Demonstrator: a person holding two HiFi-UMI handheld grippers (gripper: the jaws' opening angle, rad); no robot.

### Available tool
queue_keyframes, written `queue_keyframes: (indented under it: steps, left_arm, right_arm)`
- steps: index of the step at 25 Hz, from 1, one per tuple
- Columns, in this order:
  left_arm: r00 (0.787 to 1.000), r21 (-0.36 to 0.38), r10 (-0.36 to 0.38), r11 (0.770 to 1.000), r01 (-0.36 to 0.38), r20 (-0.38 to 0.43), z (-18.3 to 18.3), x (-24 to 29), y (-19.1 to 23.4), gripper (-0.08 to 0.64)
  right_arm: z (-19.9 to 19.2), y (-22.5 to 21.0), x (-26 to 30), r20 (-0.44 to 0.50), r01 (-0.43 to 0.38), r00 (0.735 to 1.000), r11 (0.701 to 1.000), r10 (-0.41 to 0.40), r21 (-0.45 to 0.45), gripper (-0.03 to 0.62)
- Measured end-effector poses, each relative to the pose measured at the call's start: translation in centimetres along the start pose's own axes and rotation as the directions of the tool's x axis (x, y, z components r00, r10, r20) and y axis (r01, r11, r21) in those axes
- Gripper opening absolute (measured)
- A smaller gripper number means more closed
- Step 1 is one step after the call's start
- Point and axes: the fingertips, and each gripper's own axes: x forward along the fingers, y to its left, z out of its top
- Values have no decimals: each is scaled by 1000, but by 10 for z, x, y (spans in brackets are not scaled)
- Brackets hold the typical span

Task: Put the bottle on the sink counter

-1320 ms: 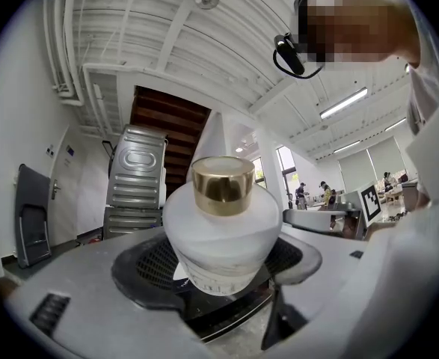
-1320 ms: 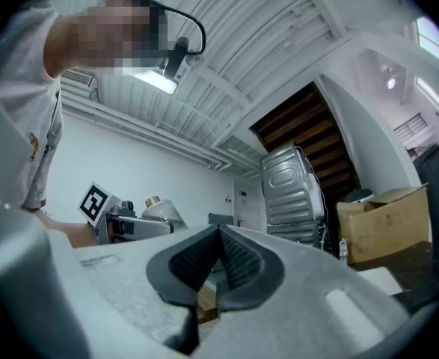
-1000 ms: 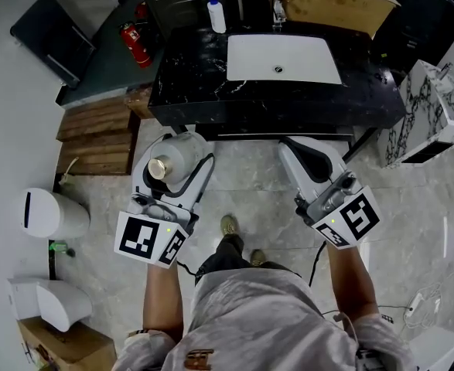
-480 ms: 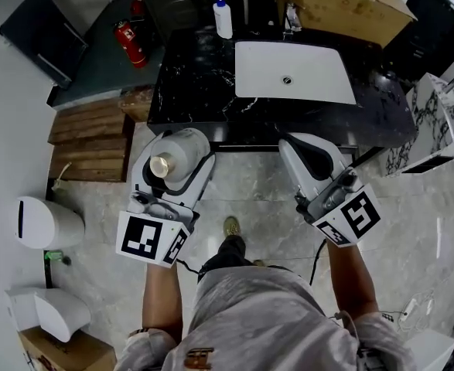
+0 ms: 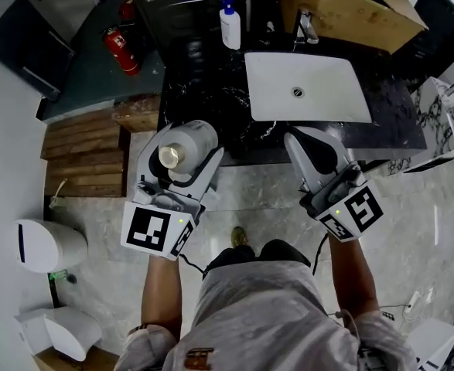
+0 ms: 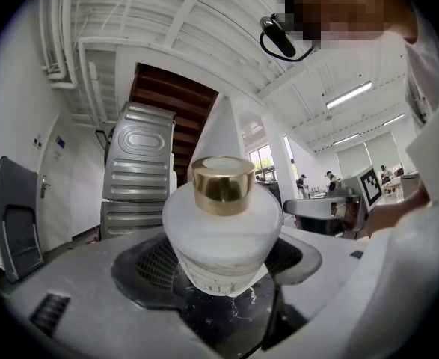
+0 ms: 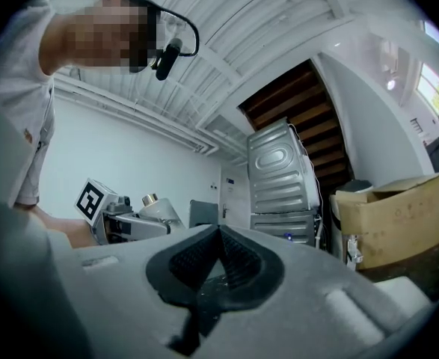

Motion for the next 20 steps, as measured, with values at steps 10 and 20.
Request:
queue_keyframes:
  steps: [10,20]
  left_arm:
    - [999,-20,-4,1000,3,-40,-20,57,44,325]
    - [994,-28,41,999,-44,-98,-48,139,82,325]
  right_arm:
    - [-22,-44,48,-36,-1,999,1000,0,-20,0]
    - [-52,-119,92,-61,-48,997,998,46,-38,0]
